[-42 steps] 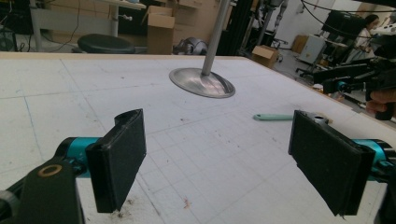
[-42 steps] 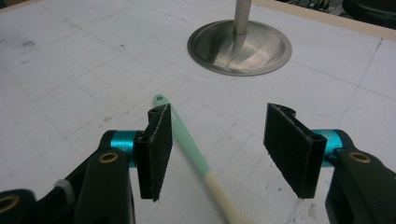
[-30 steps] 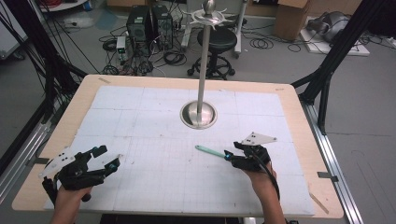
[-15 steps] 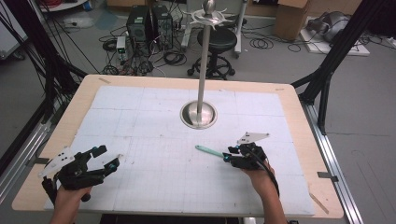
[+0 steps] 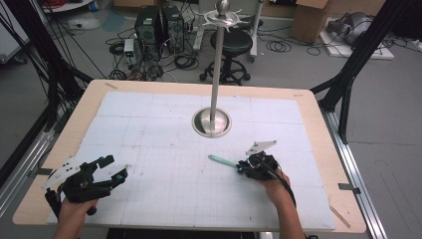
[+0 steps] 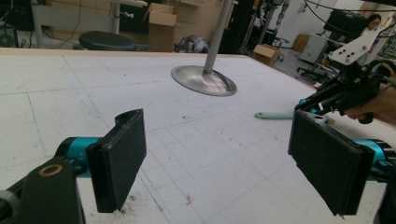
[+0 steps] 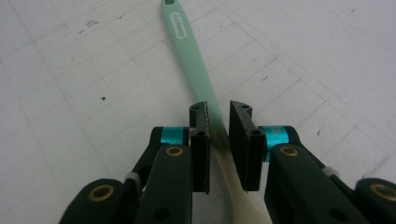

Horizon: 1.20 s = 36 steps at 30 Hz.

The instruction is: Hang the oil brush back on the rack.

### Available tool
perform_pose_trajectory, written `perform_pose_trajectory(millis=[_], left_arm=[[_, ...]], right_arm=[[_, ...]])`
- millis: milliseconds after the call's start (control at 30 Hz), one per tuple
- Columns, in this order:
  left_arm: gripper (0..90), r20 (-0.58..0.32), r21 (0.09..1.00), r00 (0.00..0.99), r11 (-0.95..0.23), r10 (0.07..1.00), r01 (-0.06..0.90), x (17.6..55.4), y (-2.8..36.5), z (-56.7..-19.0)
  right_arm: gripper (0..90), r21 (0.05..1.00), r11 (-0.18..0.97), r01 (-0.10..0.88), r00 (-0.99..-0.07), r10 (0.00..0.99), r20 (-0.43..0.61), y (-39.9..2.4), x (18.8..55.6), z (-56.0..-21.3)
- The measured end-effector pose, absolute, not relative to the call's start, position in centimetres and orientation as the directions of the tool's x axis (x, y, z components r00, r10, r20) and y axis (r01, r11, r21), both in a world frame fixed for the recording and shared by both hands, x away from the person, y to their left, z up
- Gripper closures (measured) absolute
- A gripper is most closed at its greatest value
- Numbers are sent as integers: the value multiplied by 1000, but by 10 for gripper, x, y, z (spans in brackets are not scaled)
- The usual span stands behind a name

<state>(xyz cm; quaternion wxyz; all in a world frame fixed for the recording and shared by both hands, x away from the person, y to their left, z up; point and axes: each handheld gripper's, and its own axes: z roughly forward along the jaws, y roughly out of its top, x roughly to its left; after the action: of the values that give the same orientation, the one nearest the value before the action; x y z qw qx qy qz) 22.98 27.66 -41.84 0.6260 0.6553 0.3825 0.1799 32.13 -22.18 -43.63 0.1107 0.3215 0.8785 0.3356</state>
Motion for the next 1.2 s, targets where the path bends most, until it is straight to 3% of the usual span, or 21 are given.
perform_pose_trajectory(millis=[233, 500, 767, 900, 1033, 1200], left_arm=[[198, -243, 958, 642, 75, 727, 278, 230, 276, -419], [216, -267, 954, 654, 96, 708, 285, 229, 271, -417], [338, -368, 928, 677, 208, 638, 309, 228, 264, -400], [337, -374, 926, 682, 215, 629, 310, 229, 257, -391], [268, -360, 930, 684, 183, 635, 319, 238, 233, -375], [281, -376, 923, 712, 176, 593, 341, 247, 206, -358]], right_arm=[[824, 665, 559, 494, -762, 647, 22, -220, 317, -434], [824, 781, 424, 459, -742, 666, 75, -229, 300, -413], [822, 856, 331, 398, -766, 633, 112, -222, 280, -394], [822, 878, 298, 375, -777, 617, 123, -217, 275, -388], [821, 904, 271, 330, -803, 584, 118, -205, 267, -378], [821, 923, 270, 274, -832, 549, 86, -189, 259, -369]])
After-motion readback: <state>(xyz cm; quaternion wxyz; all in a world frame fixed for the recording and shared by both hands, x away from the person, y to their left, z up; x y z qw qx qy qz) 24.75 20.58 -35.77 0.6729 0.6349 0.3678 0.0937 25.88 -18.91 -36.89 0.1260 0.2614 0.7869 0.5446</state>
